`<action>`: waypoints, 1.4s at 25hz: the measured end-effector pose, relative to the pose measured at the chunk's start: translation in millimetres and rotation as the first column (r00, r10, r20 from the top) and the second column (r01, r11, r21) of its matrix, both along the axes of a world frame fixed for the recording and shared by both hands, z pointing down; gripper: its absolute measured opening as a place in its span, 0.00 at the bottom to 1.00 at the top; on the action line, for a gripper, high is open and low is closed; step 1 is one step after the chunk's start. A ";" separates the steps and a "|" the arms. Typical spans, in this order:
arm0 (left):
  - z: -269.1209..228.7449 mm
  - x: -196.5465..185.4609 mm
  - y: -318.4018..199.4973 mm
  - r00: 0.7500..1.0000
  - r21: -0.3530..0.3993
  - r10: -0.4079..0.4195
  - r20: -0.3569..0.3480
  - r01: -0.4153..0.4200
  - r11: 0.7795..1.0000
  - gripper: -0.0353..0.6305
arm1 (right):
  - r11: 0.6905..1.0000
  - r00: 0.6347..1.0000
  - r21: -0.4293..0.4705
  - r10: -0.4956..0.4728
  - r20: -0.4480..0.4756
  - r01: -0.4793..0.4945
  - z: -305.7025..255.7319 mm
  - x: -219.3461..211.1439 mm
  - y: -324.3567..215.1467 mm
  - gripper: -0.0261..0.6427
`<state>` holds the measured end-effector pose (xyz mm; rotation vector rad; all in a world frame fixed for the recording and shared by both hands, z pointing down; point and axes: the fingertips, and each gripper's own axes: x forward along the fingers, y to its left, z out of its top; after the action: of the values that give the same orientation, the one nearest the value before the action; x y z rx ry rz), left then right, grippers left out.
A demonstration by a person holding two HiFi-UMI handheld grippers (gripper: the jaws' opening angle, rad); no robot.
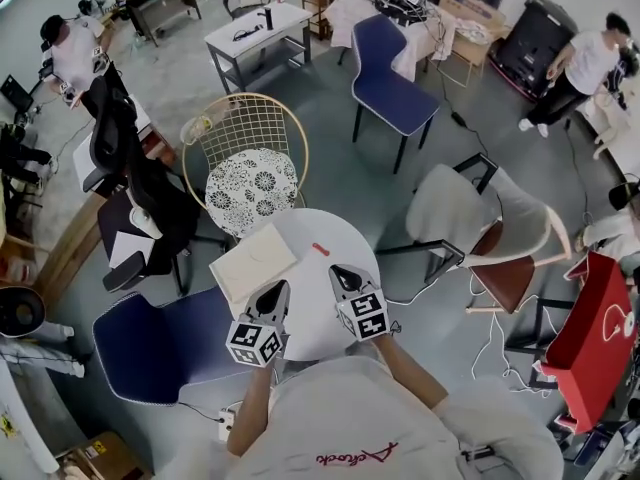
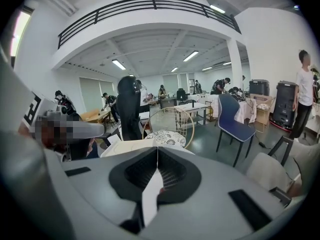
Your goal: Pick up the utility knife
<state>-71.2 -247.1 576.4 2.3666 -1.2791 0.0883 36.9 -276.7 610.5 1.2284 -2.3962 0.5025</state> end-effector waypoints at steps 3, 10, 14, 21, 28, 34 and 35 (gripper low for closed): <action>5.2 4.7 -3.5 1.000 -0.013 -0.005 0.002 0.005 1.000 0.07 | 1.000 1.000 -0.018 -0.005 0.000 0.005 6.0 5.1 -2.8 0.06; 29.4 9.1 2.7 1.000 -0.082 -0.005 -0.006 0.004 0.997 0.07 | 0.993 0.999 -0.115 -0.037 0.003 0.037 36.9 5.5 14.0 0.06; 49.6 7.7 11.8 1.000 -0.132 -0.002 -0.010 0.001 0.991 0.07 | 0.983 0.998 -0.176 -0.055 -0.011 0.052 58.9 0.8 26.5 0.06; 79.7 7.4 43.1 0.999 -0.225 -0.023 -0.024 0.018 0.974 0.07 | 0.957 0.997 -0.280 -0.080 -0.021 0.071 94.0 2.2 55.9 0.06; 98.6 12.0 48.3 0.999 -0.249 -0.026 -0.035 0.016 0.968 0.07 | 0.948 0.996 -0.310 -0.082 -0.028 0.070 115.3 3.2 55.1 0.06; 98.2 13.1 43.6 0.998 -0.247 -0.029 -0.048 0.017 0.969 0.07 | 0.953 0.950 -0.238 -0.235 -0.204 0.185 119.1 0.3 48.6 0.06; 97.8 13.0 43.0 0.998 -0.246 -0.030 -0.048 0.018 0.969 0.07 | 0.950 0.929 -0.220 -0.272 -0.249 0.219 119.9 0.5 47.9 0.06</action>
<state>-58.2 -204.0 674.2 2.1292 -1.1982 0.1674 37.4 -228.8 730.5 0.8376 -2.1665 0.4352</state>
